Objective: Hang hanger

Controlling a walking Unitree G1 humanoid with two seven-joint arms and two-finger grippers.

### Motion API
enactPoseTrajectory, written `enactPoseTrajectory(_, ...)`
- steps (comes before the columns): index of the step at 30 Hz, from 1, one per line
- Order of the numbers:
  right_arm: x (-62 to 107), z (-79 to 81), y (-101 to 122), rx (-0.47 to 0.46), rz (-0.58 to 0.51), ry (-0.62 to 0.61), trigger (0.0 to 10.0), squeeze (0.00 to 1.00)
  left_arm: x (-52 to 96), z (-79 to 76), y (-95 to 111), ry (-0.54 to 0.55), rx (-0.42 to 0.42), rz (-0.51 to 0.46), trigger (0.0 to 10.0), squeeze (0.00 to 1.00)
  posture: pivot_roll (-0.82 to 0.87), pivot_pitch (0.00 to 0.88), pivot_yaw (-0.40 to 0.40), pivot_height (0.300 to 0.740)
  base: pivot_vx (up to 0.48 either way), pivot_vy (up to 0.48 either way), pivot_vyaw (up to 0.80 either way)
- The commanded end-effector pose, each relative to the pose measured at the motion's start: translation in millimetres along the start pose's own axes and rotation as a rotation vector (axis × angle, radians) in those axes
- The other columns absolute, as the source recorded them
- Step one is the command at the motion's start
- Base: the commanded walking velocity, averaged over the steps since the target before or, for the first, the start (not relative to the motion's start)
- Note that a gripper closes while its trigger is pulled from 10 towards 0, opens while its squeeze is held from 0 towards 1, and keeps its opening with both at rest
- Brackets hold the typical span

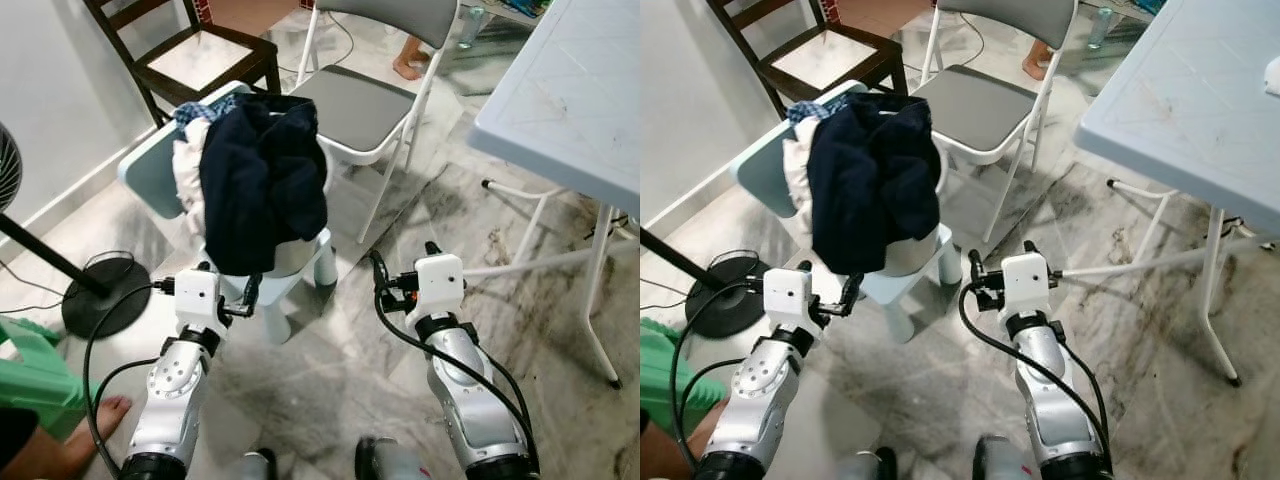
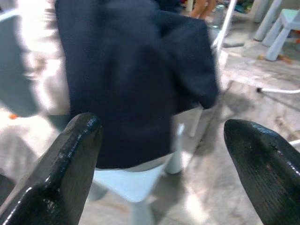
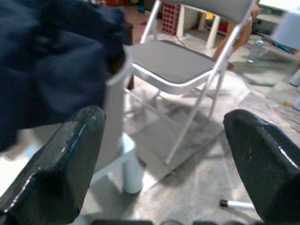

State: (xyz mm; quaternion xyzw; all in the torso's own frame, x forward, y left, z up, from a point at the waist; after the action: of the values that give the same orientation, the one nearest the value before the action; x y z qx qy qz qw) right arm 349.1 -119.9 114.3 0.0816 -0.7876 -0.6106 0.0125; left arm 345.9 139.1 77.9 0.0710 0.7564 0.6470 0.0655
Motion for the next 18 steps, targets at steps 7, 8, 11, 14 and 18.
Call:
enactPoseTrajectory(7,4.4,-4.4,-4,-0.023,0.01,-0.015,10.0,0.0,4.7,7.3,6,0.016,-0.009,-0.011,10.0,0.0,0.12,0.251,0.004,0.74,0.317,0.0,0.0)
enactPoseTrajectory(8,7.6,-10.5,-4,-0.026,0.008,-0.032,10.0,0.0,6.4,8.6,18,0.018,-0.012,-0.044,10.0,0.0,0.12,0.251,0.006,0.74,0.292,0.0,0.0)
enactPoseTrajectory(11,11.4,-15.4,-7,-0.028,0.012,-0.046,10.0,0.0,9.7,9.3,29,0.015,-0.017,-0.07,10.0,0.0,0.12,0.25,0.007,0.74,0.289,0.0,0.0)
enactPoseTrajectory(14,17.9,-20.2,-11,-0.018,0.023,-0.053,10.0,0.0,17.0,10.0,37,0.012,-0.029,-0.091,10.0,0.0,0.13,0.251,0.01,0.74,0.287,0.0,0.0)
enactPoseTrajectory(18,24.3,-24.9,-20,0.002,0.053,-0.061,10.0,0.0,23.3,13.3,42,0.019,-0.04,-0.098,10.0,0.0,0.13,0.251,0.008,0.74,0.286,0.0,0.0)
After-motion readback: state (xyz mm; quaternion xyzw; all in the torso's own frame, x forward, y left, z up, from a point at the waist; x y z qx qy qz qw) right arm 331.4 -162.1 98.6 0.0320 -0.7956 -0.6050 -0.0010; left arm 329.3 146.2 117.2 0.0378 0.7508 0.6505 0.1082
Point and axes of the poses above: a point about 5 cm out from each wrist's last joint towards the gripper, its own x axis pointing back from the gripper into the wrist, its own y axis along the axis of the wrist's last joint, z = x × y, the point moved 5 cm from there along -x, pointing out of the wrist towards the gripper, and after that the axes turned 8 degrees about x, right-handed, at the moved point
